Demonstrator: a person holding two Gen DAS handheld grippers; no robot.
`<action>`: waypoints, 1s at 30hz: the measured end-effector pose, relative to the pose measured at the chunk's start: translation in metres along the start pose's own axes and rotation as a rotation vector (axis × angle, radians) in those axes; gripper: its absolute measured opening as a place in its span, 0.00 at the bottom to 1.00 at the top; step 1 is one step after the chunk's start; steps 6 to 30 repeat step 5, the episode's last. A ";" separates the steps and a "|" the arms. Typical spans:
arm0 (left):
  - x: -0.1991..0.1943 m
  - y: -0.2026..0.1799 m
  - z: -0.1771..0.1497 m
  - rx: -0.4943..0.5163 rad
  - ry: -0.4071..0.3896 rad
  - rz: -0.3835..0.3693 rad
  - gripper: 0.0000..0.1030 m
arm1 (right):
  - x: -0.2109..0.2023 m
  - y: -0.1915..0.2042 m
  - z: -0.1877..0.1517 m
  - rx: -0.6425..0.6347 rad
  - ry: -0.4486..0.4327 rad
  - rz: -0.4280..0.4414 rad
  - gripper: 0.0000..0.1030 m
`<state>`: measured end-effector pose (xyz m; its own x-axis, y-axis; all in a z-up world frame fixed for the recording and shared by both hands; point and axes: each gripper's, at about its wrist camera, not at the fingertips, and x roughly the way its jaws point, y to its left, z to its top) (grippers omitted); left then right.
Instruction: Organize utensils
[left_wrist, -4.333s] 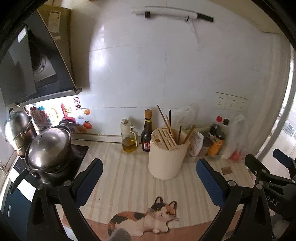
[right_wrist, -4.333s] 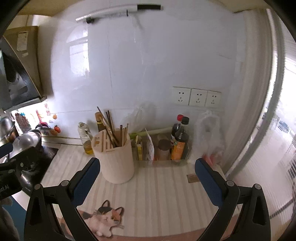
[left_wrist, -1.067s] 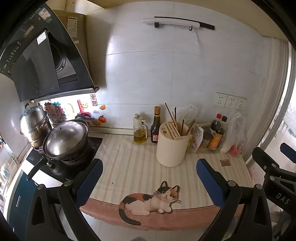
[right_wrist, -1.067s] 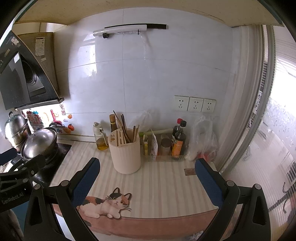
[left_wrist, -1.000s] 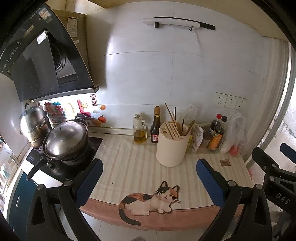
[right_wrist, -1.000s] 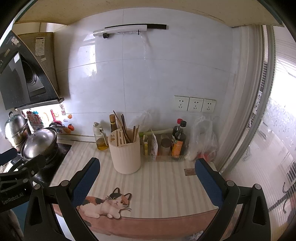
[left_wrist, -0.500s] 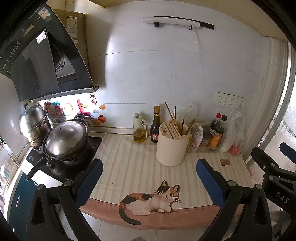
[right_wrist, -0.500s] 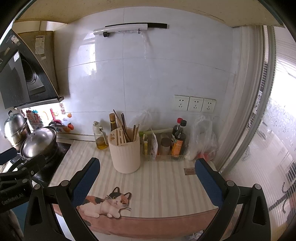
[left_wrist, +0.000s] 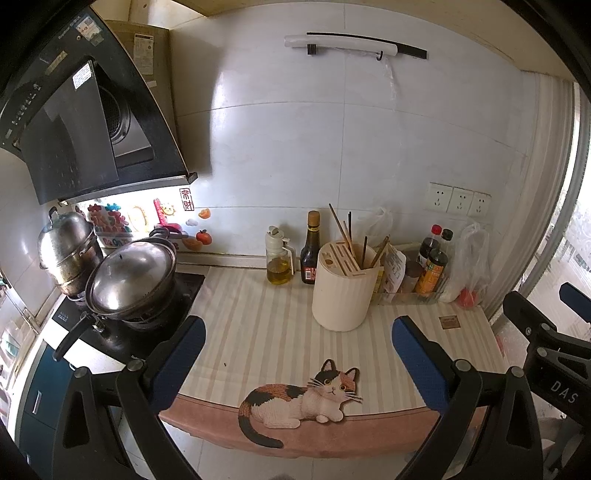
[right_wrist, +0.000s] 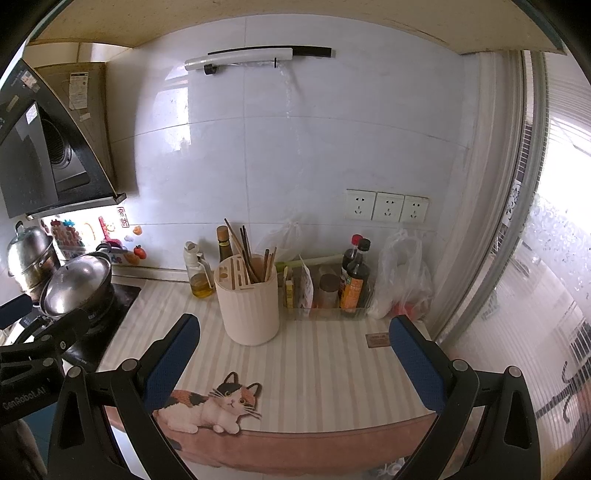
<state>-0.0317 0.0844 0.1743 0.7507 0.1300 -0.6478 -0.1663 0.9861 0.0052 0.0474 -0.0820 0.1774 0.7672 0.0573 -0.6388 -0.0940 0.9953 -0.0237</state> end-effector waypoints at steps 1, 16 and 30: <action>-0.001 0.000 0.000 -0.001 -0.001 -0.001 1.00 | 0.000 0.000 0.001 0.001 0.000 0.002 1.00; -0.003 0.002 0.000 -0.004 -0.003 -0.012 1.00 | -0.002 -0.001 0.000 0.001 0.001 0.001 1.00; -0.003 0.002 0.000 -0.004 -0.003 -0.012 1.00 | -0.002 -0.001 0.000 0.001 0.001 0.001 1.00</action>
